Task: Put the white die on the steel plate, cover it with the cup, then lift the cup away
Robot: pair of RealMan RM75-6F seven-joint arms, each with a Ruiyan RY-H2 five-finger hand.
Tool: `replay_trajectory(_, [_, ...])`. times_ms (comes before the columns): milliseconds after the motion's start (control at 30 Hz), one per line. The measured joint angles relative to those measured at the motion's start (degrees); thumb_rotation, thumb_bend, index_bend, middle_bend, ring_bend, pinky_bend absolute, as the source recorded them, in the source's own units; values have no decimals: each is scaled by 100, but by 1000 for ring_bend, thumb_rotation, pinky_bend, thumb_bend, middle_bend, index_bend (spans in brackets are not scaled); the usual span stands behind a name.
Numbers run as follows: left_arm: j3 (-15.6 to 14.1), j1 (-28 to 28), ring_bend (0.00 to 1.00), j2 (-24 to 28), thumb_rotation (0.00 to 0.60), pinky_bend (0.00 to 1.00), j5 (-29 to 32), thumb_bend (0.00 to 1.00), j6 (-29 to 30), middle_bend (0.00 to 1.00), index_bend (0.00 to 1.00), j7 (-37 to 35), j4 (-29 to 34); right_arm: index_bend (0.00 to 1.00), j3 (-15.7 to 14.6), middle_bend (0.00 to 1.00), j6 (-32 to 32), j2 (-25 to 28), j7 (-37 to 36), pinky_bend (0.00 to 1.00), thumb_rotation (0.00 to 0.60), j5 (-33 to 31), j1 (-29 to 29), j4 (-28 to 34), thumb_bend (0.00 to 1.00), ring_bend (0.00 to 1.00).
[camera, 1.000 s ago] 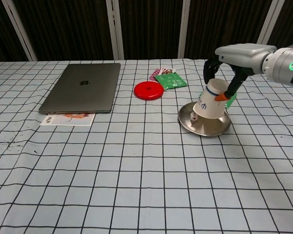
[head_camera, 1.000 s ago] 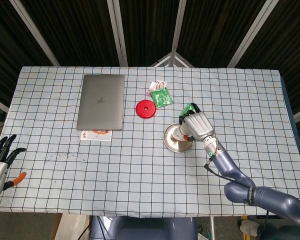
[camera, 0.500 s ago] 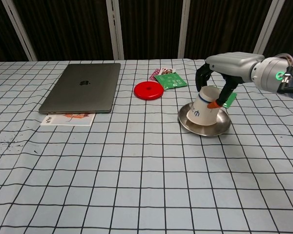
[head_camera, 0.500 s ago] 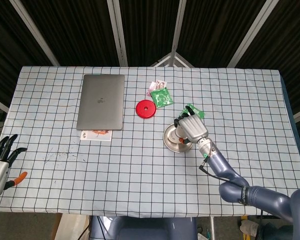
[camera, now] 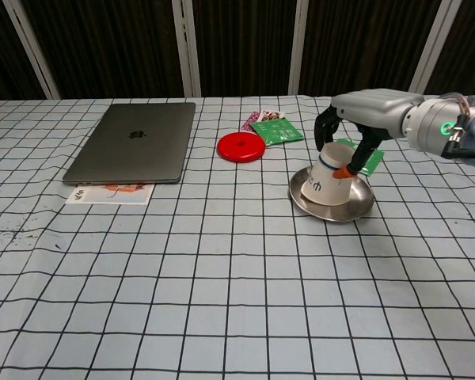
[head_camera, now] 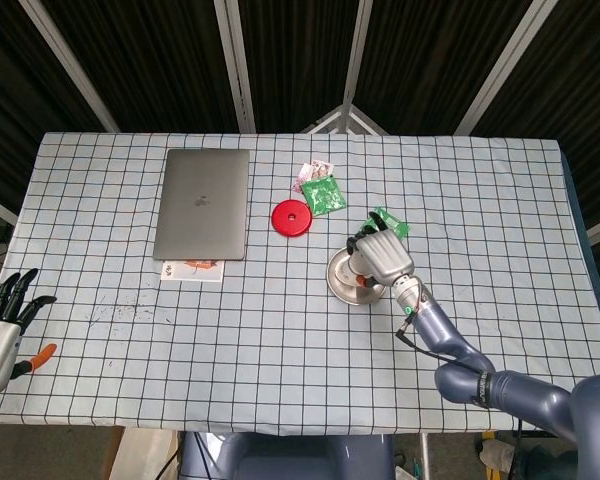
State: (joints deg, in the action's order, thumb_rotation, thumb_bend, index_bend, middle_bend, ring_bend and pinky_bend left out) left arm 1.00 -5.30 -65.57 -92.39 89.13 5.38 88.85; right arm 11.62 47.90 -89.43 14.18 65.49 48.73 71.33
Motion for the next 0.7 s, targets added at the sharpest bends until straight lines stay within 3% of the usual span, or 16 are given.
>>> replay_trajectory(700, [5, -21, 0, -6, 600, 128, 48, 275, -60, 0, 275, 62, 31, 484, 119, 504, 370, -196, 89, 0, 600, 148, 31, -202, 345, 268])
